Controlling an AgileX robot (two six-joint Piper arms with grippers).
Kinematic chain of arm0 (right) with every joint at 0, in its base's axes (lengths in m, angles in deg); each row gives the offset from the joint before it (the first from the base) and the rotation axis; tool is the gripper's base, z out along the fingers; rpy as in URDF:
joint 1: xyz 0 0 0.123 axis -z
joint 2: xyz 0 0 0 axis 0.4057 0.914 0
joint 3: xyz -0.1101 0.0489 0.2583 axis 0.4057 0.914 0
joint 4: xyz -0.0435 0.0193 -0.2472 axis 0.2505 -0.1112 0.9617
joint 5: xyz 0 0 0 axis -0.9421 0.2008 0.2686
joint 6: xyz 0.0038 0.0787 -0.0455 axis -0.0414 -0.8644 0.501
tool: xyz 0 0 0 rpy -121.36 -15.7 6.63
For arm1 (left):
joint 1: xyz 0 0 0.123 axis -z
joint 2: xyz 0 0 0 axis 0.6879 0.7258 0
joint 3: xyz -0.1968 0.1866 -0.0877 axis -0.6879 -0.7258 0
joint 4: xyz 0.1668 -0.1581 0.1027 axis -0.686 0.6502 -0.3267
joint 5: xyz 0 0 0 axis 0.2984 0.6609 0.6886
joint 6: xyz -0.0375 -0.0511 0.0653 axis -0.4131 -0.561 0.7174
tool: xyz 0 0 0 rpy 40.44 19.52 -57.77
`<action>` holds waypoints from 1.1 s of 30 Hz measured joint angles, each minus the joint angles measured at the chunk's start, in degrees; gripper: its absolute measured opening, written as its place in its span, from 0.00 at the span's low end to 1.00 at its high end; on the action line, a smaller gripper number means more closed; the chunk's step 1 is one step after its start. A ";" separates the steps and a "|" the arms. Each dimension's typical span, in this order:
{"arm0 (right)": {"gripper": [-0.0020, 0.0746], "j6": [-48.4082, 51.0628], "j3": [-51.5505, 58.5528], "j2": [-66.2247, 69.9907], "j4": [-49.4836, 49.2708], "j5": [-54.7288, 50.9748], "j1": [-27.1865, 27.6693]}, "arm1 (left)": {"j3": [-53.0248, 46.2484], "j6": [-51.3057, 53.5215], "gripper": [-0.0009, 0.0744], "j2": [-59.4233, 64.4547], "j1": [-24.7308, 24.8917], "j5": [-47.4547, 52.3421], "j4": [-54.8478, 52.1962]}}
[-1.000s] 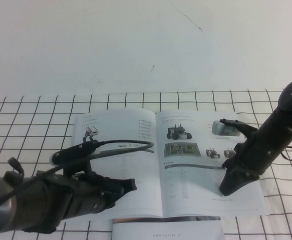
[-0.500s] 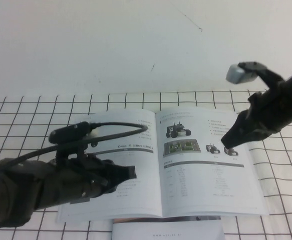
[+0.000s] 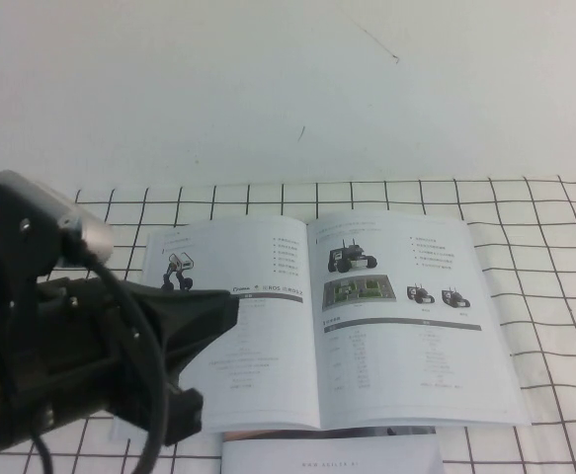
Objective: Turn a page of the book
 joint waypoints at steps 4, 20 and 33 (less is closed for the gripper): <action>0.02 -5.88 6.34 -9.19 10.19 -0.16 0.00 | 0.00 -13.27 0.01 -5.42 0.00 1.86 -15.64; 0.02 -17.22 43.54 -50.47 17.77 25.44 0.00 | -6.07 -45.56 0.01 -25.25 0.00 -5.96 -58.02; 0.02 -22.42 52.02 -57.26 19.04 31.63 0.00 | -7.90 -45.56 0.01 -27.87 0.00 -11.78 -61.62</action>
